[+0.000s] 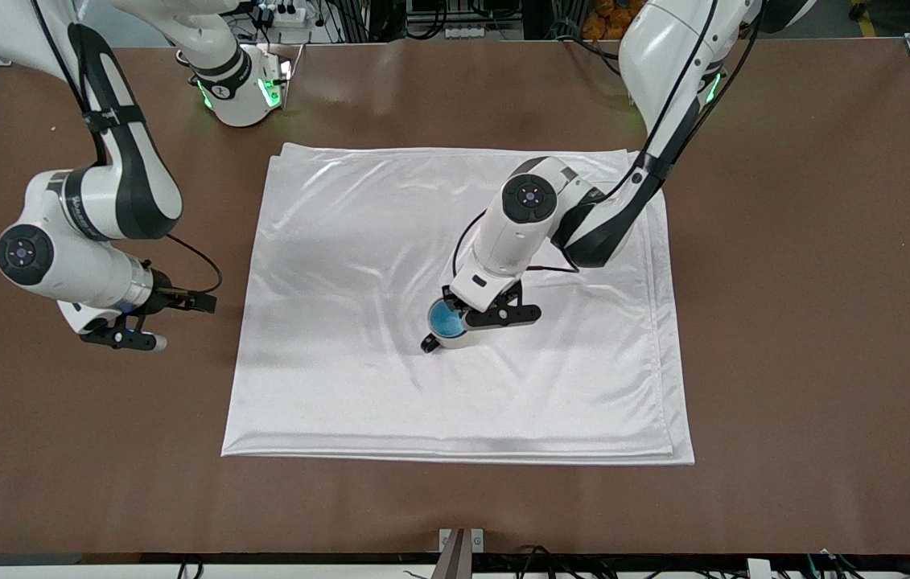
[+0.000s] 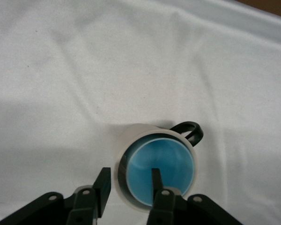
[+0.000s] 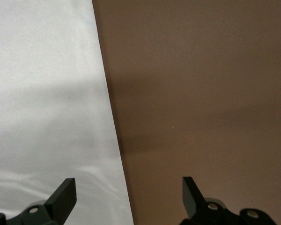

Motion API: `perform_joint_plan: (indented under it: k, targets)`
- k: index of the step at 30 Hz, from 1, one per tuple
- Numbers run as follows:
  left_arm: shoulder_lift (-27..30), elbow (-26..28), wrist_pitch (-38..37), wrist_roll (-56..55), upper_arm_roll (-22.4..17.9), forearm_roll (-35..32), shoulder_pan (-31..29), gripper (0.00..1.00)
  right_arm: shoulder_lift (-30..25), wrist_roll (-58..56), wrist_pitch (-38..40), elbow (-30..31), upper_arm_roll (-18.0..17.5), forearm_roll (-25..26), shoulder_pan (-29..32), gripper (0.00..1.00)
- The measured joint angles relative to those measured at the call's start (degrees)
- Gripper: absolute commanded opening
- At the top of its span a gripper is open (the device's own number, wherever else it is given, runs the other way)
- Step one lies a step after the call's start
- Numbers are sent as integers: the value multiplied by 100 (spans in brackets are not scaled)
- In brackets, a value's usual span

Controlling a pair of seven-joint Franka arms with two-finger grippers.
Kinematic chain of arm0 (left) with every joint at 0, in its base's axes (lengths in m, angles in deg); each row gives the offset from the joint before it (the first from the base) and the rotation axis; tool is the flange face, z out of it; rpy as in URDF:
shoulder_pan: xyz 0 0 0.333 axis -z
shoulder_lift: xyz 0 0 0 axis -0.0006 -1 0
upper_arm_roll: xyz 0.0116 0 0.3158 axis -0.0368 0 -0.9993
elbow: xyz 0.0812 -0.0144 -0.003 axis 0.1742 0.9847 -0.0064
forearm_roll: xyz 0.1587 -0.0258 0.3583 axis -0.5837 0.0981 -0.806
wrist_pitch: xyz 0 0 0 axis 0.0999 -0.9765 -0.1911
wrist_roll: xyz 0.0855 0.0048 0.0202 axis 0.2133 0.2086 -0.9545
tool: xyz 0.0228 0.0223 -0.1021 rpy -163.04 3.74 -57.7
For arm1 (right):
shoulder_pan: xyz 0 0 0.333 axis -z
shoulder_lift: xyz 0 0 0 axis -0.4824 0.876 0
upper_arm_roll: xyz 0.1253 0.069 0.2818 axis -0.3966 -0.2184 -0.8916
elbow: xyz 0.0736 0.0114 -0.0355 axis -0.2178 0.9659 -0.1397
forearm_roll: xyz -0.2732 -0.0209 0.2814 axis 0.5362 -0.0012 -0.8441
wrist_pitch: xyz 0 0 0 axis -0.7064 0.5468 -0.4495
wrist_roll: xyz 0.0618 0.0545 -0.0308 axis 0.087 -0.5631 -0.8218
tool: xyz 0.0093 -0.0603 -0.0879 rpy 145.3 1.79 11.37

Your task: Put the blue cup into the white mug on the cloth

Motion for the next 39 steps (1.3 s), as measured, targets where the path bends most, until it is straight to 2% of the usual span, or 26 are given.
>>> perform_joint_plan:
  k: [11, 22, 34, 39]
  targets:
    - [137, -171, -104, 0, -109, -230, -28, 100, -646, -489, 263, 163, -5, 1, 285, 100]
    - [1097, -261, -1531, 82, -203, -413, -334, 100, -1263, -495, 899, 84, -84, 1, 270, 100]
    - [1948, -260, -2654, 859, -216, -417, -899, 100, -2057, -695, 1600, -109, -88, 2, 242, 100]
    - [2274, -260, -3187, 1451, -215, -417, -1171, 100, -2147, -939, 2063, -469, 34, 9, 244, 100]
